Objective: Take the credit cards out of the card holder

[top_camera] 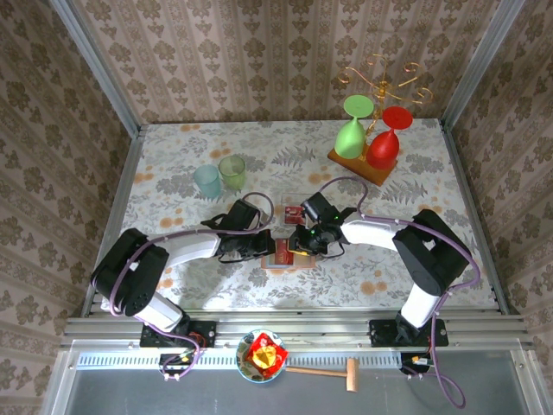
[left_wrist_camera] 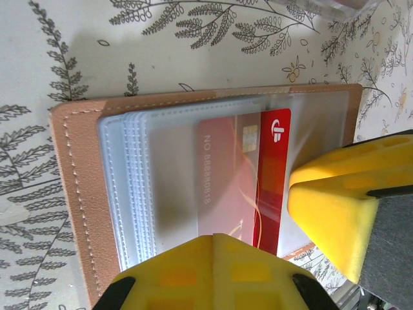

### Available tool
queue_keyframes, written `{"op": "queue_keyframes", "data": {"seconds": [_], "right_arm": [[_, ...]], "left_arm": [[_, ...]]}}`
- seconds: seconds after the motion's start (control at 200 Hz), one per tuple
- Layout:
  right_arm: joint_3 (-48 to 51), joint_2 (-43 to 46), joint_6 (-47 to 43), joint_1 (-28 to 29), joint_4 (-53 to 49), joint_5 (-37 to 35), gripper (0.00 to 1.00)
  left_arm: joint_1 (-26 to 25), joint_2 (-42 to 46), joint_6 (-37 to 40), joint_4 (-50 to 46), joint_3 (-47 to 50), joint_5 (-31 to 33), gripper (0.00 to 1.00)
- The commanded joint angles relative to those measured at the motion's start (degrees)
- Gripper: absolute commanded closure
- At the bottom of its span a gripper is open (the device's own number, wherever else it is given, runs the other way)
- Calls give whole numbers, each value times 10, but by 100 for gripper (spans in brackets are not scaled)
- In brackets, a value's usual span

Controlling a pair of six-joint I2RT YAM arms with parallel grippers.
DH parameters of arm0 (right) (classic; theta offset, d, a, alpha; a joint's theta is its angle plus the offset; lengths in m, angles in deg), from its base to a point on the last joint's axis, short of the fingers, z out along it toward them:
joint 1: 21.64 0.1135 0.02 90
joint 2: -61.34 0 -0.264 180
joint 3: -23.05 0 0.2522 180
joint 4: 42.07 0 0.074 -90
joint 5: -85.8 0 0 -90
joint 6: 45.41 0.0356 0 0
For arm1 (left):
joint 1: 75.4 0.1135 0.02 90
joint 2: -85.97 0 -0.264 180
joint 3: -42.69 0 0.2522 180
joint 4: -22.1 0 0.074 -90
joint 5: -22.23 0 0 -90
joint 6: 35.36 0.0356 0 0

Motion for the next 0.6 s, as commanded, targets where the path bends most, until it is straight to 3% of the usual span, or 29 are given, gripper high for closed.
{"op": "queue_keyframes", "data": {"seconds": [0.0, 0.595], "right_arm": [[11, 5, 12, -5, 24, 19, 77], [28, -12, 28, -6, 58, 36, 77]], "left_arm": [[-3, -11, 22, -25, -9, 12, 96], [-5, -28, 11, -9, 7, 6, 96]]}}
